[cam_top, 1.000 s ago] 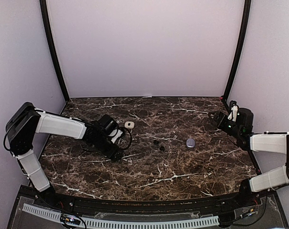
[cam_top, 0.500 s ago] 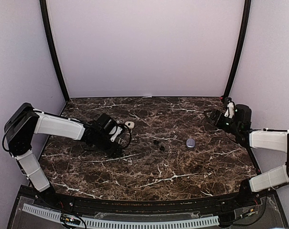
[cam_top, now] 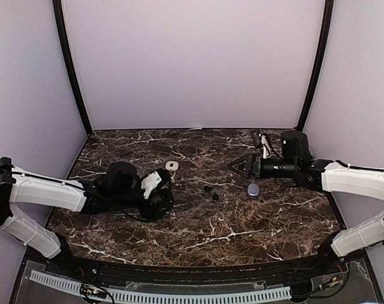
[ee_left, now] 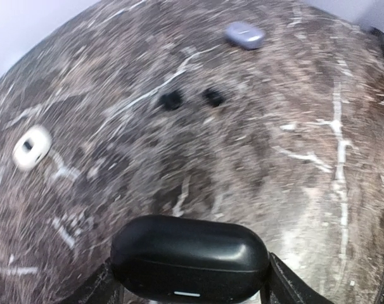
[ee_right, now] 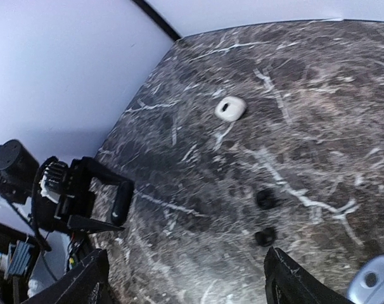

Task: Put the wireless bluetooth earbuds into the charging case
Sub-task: Pick up the charging case from the center of the board, then pass from the left arm to the right

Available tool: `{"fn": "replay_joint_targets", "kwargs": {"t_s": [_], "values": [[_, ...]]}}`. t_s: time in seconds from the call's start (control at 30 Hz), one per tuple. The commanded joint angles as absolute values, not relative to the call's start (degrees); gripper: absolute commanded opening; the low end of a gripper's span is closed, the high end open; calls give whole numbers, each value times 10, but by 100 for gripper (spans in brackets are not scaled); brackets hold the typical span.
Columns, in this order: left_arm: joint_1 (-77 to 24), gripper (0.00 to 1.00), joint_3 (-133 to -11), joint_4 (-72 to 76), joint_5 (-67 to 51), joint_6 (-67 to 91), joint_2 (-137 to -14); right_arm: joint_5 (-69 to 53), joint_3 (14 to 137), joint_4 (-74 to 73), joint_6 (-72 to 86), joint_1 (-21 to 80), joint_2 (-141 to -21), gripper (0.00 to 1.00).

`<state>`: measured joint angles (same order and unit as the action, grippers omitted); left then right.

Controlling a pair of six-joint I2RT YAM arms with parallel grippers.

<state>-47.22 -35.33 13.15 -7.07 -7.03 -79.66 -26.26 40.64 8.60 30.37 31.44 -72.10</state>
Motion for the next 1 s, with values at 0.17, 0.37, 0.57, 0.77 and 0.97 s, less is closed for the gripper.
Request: {"fn": "replay_joint_targets", "kwargs": {"t_s": [0.17, 0.37, 0.57, 0.77, 0.97], "values": [[-505, 53, -265, 358, -191, -214, -747, -253, 471, 64, 353, 483, -766, 81], [-515, 51, -246, 404, -199, -241, -750, -211, 514, 68, 370, 565, -843, 80], [-529, 51, -225, 434, -190, -268, -758, -191, 578, 46, 373, 607, -912, 72], [-542, 51, -225, 426, -161, -292, -764, -177, 605, 34, 379, 617, -954, 52], [-547, 51, -224, 427, -142, -300, -769, -193, 618, 32, 381, 621, -967, 46]]}}
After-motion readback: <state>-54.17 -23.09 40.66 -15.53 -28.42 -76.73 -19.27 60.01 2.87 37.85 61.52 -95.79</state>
